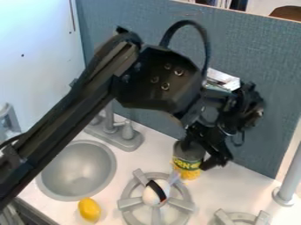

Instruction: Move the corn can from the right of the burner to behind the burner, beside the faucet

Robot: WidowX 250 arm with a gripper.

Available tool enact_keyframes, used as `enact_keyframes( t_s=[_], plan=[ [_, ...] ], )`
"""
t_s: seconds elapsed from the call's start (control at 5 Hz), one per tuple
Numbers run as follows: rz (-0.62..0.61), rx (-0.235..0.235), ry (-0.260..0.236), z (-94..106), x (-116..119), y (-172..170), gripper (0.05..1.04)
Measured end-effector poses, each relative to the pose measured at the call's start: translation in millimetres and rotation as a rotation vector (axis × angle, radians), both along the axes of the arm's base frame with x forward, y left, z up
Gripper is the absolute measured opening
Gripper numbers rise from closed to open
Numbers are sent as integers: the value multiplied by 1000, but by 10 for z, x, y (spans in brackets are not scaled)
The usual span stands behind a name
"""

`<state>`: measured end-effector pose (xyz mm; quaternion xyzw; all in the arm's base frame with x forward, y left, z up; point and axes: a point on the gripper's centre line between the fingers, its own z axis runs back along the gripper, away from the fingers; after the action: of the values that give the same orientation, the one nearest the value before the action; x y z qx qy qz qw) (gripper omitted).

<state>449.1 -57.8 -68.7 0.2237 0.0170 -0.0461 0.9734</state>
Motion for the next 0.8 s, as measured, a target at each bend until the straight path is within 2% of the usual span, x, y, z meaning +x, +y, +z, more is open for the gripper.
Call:
enact_keyframes(
  t_s=[0.2, 0.4, 0.6, 0.8],
  plan=[
    [73, 7, 28, 10, 79, 420, 1000],
    [120, 11, 45, 19, 52, 607, 1000],
    [145, -7, 61, 23, -41, 670, 1000],
    [159, -52, 11, 125, -93, 695, 1000]
  ],
)
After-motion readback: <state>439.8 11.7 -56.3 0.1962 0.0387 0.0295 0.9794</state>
